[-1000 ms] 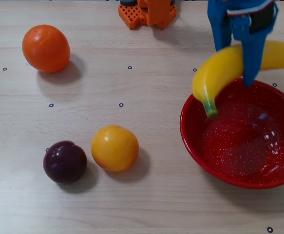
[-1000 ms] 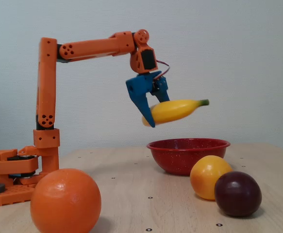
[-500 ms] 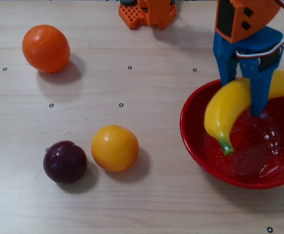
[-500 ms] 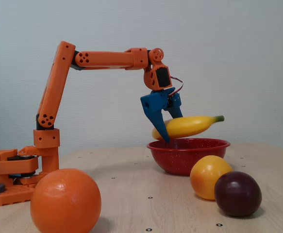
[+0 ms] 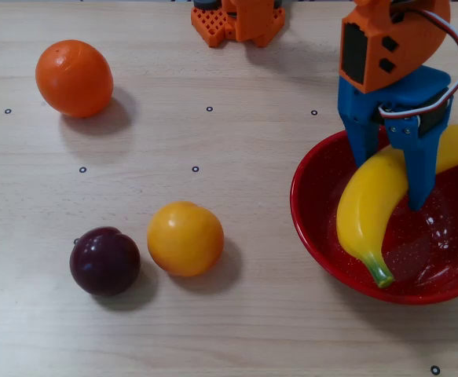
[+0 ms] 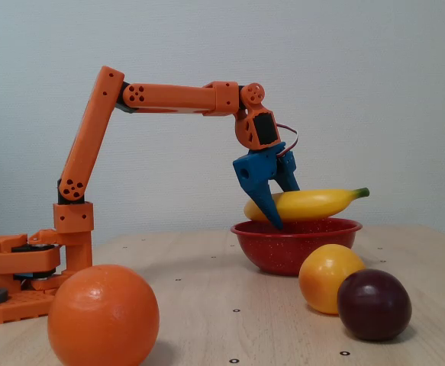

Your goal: Put banana in the red bowl.

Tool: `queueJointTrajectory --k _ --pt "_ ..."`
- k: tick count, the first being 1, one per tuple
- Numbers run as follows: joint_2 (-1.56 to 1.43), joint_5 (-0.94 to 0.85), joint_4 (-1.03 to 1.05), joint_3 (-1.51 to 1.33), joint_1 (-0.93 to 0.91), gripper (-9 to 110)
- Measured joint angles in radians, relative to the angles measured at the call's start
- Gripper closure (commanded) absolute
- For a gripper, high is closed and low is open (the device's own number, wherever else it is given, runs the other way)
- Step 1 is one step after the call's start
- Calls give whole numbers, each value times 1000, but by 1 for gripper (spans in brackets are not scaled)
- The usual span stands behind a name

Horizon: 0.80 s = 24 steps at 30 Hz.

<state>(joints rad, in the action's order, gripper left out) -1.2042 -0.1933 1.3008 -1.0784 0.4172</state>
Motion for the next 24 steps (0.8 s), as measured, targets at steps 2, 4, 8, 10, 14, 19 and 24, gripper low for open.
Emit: queueJointTrajectory --k 2,4,8,10,14,19,24 --pt "2 0 0 0 0 85" --pt "2 -3 0 0 0 83" --pt "14 -14 0 0 2 70" --pt "29 -20 0 0 3 70" --pt "34 -32 -2 0 5 68" --pt "34 -32 -2 12 3 68" --pt "34 -32 -2 71 -44 71"
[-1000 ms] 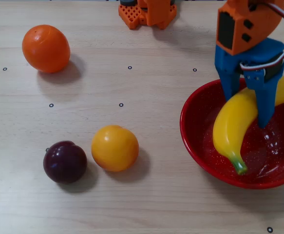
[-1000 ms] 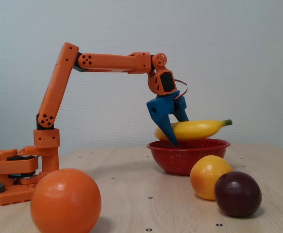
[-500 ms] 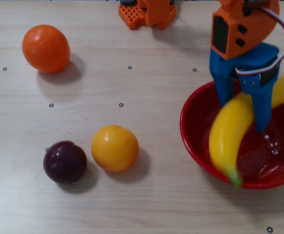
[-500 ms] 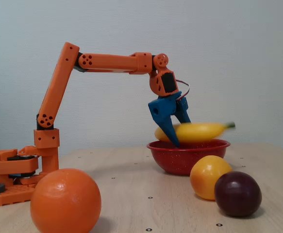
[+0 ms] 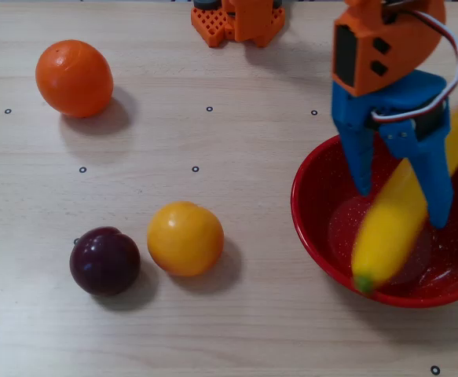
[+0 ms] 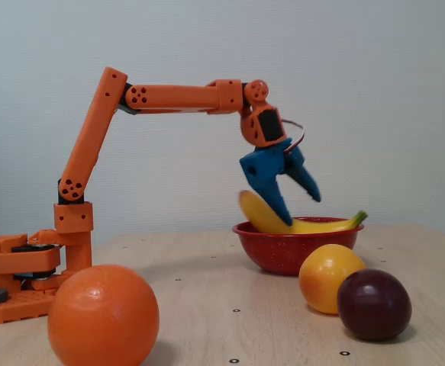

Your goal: Put banana in the red bowl.

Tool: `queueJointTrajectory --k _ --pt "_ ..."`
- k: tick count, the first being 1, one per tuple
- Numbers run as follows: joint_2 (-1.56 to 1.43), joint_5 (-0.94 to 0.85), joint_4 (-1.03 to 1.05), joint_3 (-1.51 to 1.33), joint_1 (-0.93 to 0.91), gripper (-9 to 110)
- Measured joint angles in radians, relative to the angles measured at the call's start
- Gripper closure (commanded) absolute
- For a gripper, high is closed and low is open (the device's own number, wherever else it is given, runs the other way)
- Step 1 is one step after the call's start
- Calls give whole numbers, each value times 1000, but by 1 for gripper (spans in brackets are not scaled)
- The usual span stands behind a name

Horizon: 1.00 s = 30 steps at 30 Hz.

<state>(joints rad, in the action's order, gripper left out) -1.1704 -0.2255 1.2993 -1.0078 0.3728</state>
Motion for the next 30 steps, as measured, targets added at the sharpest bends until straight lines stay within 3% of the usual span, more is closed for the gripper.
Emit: queueJointTrajectory --k 3,7,20,30 --pt "0 2 0 0 0 78" --pt "0 0 0 2 -8 101" --pt "-20 43 40 2 -55 102" --pt "-357 69 72 -207 -181 102"
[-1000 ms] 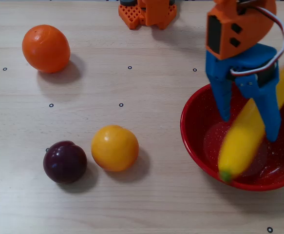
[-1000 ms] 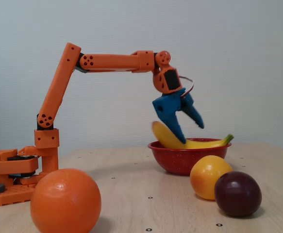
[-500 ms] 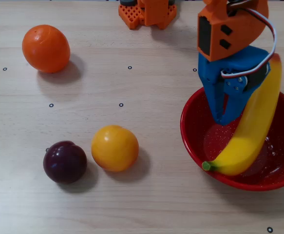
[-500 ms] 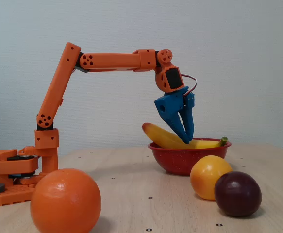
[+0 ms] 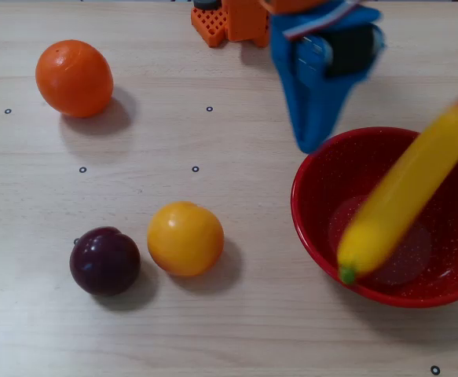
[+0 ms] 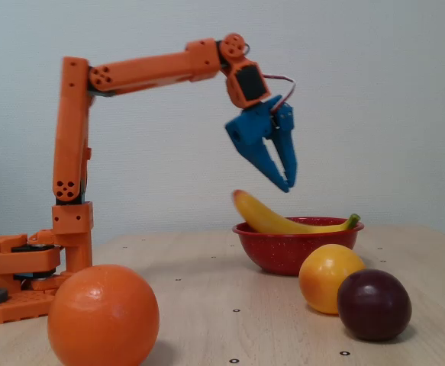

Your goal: Put banana in the red bowl.

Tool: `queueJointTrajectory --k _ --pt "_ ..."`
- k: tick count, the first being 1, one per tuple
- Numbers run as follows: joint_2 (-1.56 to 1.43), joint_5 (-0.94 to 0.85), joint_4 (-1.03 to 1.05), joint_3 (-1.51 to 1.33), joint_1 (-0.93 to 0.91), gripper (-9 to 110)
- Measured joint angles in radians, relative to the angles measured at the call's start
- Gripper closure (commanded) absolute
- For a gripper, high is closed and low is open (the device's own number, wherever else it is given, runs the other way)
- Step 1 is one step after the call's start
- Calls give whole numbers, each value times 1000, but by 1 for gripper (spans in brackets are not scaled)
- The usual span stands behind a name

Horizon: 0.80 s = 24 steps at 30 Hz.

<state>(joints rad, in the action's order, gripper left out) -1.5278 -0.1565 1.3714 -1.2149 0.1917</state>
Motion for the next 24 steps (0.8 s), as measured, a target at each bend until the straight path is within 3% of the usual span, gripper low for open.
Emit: queueJointTrajectory --k 12,24 --pt "-442 -8 -18 -380 -107 102" --pt "-1011 -49 -206 -977 -106 102"
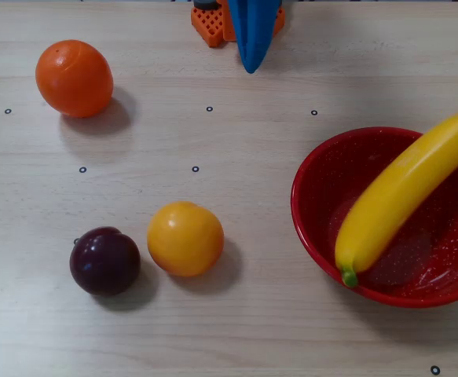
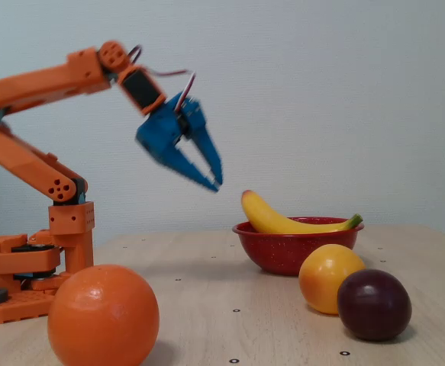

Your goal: Put banana in the red bowl.

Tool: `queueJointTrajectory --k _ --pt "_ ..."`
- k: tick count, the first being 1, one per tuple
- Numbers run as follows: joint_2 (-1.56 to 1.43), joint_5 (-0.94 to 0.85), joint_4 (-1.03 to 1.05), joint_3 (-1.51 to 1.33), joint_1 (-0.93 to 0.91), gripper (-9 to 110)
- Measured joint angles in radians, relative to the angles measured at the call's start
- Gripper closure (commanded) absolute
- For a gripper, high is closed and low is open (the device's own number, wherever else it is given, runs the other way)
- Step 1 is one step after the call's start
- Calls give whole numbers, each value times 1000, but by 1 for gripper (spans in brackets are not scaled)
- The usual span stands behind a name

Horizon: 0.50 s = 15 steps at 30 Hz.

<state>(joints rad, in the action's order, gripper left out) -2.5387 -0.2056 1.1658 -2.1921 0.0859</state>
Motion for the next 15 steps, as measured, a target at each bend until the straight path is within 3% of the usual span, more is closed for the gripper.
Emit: queueJointTrajectory --k 15 --pt "-532 0 -91 -554 12 102"
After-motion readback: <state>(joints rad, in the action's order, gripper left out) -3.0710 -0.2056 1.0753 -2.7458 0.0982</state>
